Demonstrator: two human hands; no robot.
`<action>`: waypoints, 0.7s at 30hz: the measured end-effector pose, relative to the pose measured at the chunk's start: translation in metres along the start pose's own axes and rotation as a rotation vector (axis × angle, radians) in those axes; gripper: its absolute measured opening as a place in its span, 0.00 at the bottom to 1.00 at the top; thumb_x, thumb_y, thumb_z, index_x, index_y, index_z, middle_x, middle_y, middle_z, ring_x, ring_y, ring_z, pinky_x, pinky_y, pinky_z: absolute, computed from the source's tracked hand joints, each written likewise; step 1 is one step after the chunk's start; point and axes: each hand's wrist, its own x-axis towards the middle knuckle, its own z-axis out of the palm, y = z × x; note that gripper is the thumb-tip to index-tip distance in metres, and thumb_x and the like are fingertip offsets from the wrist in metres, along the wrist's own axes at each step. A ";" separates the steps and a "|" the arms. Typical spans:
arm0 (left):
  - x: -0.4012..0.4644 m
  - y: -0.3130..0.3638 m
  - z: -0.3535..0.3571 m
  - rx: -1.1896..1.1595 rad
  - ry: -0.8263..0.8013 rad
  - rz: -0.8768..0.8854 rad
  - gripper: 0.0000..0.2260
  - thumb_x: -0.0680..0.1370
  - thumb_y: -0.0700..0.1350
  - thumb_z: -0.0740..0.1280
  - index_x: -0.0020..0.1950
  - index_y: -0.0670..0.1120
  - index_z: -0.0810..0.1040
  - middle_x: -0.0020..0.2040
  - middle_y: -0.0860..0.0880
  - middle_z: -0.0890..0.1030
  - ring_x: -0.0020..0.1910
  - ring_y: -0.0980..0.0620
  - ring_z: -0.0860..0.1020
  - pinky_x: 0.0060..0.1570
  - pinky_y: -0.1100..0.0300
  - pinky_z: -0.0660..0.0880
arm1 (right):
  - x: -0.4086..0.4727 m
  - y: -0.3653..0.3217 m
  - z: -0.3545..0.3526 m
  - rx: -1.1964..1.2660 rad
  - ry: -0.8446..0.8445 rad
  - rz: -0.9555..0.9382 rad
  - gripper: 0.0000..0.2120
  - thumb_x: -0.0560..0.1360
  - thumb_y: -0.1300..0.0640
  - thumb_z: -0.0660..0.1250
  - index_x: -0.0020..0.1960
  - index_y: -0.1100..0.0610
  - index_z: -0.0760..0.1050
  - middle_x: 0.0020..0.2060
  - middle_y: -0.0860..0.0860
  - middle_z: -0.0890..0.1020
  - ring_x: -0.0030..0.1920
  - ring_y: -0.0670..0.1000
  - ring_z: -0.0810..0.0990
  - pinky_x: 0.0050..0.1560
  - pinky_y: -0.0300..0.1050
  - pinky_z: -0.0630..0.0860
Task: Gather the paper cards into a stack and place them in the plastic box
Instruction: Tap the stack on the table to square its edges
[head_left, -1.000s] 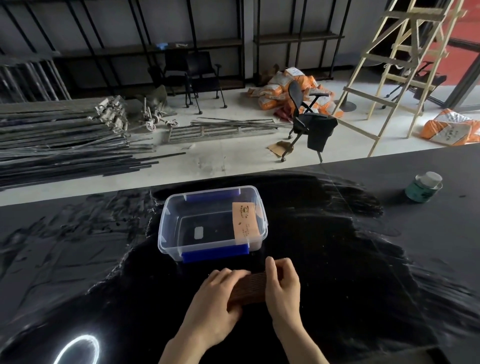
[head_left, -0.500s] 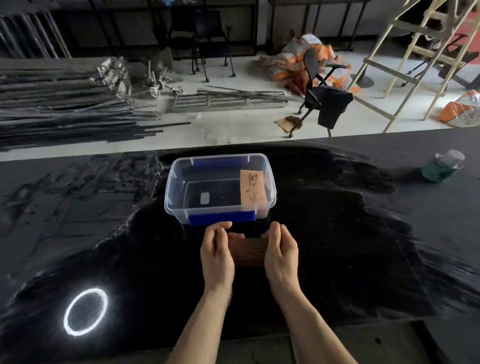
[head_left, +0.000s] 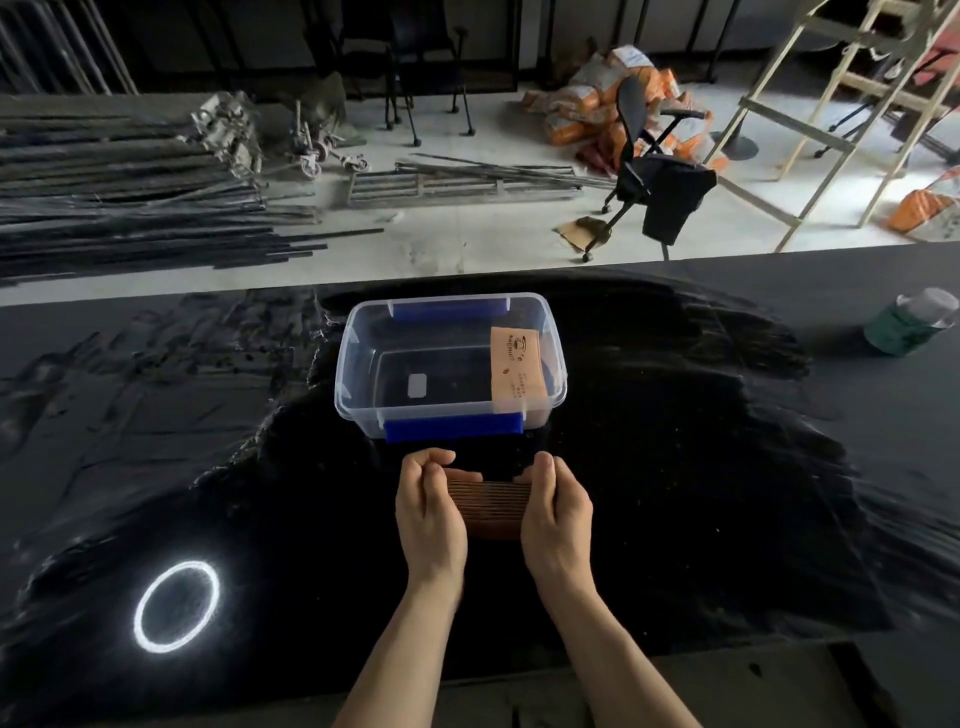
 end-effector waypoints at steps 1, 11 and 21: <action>0.000 0.000 0.000 0.002 0.008 -0.008 0.10 0.85 0.42 0.55 0.54 0.46 0.76 0.44 0.44 0.84 0.46 0.46 0.83 0.51 0.41 0.82 | 0.000 0.001 0.002 -0.016 0.019 -0.019 0.21 0.87 0.52 0.57 0.38 0.56 0.76 0.31 0.41 0.82 0.29 0.39 0.78 0.29 0.32 0.75; 0.004 -0.003 -0.003 0.104 -0.011 0.031 0.10 0.86 0.42 0.54 0.54 0.48 0.75 0.45 0.48 0.84 0.45 0.54 0.82 0.50 0.49 0.80 | 0.005 0.008 0.013 0.010 0.124 -0.030 0.29 0.86 0.42 0.52 0.33 0.53 0.77 0.31 0.40 0.84 0.30 0.39 0.80 0.30 0.30 0.76; 0.022 0.029 -0.046 1.022 -0.723 0.700 0.34 0.70 0.61 0.69 0.74 0.60 0.62 0.70 0.60 0.71 0.69 0.59 0.68 0.73 0.58 0.66 | 0.008 0.007 0.020 -0.010 0.199 -0.021 0.34 0.82 0.33 0.50 0.31 0.53 0.77 0.32 0.40 0.85 0.27 0.41 0.81 0.29 0.30 0.76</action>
